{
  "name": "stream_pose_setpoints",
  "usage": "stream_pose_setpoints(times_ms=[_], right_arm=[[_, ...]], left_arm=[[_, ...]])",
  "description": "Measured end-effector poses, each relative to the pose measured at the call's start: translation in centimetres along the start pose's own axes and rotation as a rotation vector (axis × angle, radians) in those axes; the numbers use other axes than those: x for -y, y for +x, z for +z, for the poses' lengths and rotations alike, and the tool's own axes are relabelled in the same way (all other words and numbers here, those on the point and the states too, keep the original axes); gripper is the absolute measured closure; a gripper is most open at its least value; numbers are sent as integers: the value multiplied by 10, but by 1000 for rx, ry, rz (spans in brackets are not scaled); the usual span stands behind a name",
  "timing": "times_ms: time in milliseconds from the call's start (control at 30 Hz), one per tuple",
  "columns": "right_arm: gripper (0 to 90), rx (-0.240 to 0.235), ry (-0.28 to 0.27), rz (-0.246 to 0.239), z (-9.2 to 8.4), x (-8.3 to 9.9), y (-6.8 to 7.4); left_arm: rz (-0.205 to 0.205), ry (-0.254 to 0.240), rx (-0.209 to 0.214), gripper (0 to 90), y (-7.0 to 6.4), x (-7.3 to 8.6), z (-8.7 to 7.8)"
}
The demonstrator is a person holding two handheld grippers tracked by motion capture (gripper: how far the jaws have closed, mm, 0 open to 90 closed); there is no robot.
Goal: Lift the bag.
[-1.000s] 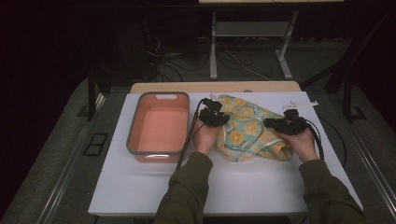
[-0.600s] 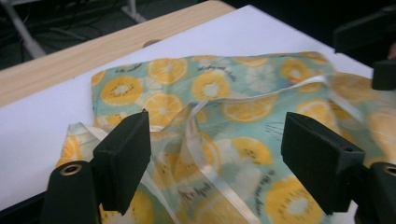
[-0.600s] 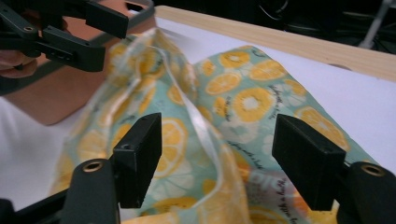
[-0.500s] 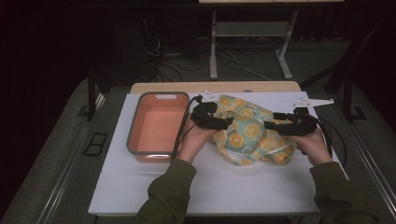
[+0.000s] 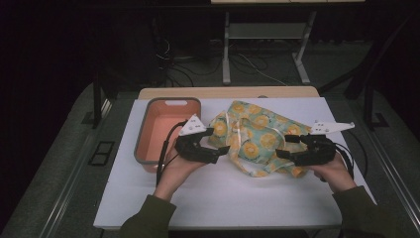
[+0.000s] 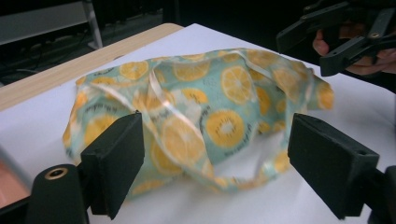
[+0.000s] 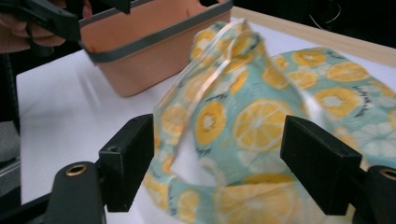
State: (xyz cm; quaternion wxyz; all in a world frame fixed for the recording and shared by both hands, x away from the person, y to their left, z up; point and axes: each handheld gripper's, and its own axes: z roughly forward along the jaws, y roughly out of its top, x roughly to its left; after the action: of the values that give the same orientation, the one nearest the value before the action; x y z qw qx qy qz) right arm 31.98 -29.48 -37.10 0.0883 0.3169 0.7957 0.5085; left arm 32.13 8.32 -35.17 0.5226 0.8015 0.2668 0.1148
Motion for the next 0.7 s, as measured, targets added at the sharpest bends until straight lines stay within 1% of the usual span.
stream_pose_setpoints(times_ms=[67, 200, 267, 333, 400, 533, 600, 633, 700], right_arm=[[253, -8, -4, -11, 0, 5, 6], [243, -11, 0, -29, 0, 16, 14], [233, -8, -2, -36, 0, 21, 17], [220, -3, -7, -42, 1, 26, 20], [210, -1, -9, -44, 1, 30, 23], [194, 7, -14, -59, 0, 40, 28], [187, 8, -11, -67, 0, 45, 30], [185, 15, -10, -63, 0, 47, 31], [182, 13, -16, -59, -1, 52, 32]], left_arm=[[0, -3, 7, 151, 1, 8, -11], [12, 2, 3, 136, 0, 25, -30], [11, 0, 7, 129, 0, 34, -39], [13, -6, -1, 121, 0, 40, -46], [18, -13, 4, 108, -1, 46, -54], [34, -11, -10, 78, -1, 56, -64], [31, -22, -13, 56, 1, 60, -69], [29, -24, -13, 48, 2, 62, -71], [30, -28, -17, 34, 3, 65, -74]])
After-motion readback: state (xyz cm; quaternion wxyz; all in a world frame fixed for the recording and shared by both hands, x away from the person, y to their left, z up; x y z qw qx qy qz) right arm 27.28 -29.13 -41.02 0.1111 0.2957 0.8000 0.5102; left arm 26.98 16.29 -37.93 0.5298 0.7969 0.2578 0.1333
